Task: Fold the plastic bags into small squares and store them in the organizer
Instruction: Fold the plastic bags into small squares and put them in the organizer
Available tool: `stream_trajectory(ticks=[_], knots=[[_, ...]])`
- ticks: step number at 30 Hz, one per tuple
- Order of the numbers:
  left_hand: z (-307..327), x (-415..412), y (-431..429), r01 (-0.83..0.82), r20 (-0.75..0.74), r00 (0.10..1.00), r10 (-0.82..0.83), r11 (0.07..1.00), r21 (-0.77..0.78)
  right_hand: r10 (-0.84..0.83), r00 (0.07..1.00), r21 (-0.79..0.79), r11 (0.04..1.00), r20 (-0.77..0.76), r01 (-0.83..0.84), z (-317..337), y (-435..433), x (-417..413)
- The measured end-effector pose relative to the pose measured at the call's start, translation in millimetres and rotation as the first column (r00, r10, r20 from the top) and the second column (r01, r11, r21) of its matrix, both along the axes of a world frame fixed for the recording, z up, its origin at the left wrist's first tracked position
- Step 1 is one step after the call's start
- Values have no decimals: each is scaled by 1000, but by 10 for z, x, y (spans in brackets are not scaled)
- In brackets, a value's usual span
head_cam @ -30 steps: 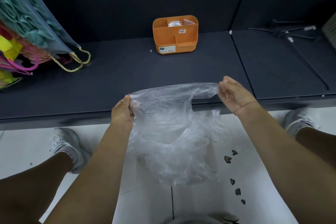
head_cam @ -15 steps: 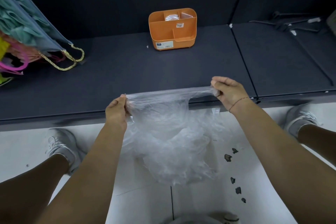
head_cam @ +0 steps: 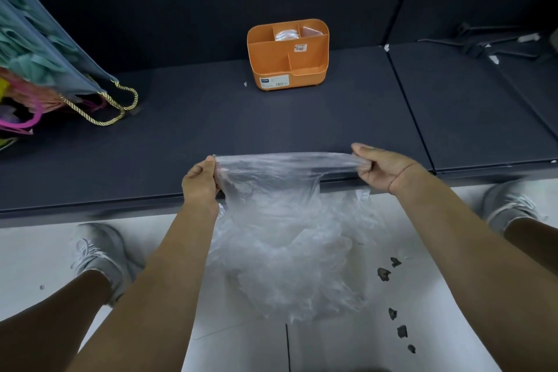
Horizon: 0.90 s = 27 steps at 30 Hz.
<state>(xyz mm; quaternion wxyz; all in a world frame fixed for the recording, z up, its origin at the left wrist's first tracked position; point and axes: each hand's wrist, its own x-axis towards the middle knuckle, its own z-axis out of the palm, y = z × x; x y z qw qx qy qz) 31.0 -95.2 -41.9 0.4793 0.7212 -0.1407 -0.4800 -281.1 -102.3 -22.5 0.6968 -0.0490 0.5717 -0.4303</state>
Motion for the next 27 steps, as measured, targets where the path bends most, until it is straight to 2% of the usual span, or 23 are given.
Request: stream_trajectory(ticks=[4, 8, 11, 14, 16, 18, 19, 21, 23, 27], knots=[[-53, -33, -121, 44, 33, 999, -43, 999, -22, -86, 990, -121, 990, -108, 72, 24, -270, -44], [-76, -81, -339, 49, 102, 994, -45, 998, -32, -306, 952, -234, 923, 30, 304, 88, -560, -156], [-127, -82, -507, 37, 166, 986, -24, 996, -76, -359, 932, -259, 905, -44, 336, 41, -731, -288], [-197, -85, -624, 67, 213, 976, -49, 994, -81, -278, 951, -228, 943, -134, 243, -100, -851, -357], [-255, -82, -684, 93, 250, 966, -72, 993, -73, -89, 972, -126, 990, -220, 62, -206, -903, -334], [-299, -72, -734, 95, 278, 958, -71, 993, -73, 112, 939, 14, 993, -324, -113, -254, -939, -272], [-307, -67, -755, 93, 285, 956, -67, 992, -79, 158, 923, 49, 987, -350, -150, -262, -956, -232], [-347, -49, -782, 102, 298, 952, -76, 992, -73, 150, 911, 39, 988, -383, -146, -298, -986, -162], [-341, -42, -765, 137, 346, 932, -111, 989, -52, 75, 894, -34, 994, -441, -100, -396, -1010, -136], [-303, -74, -737, 202, 465, 871, -158, 978, -47, -44, 803, -121, 992, -594, -35, -509, -1057, -158]])
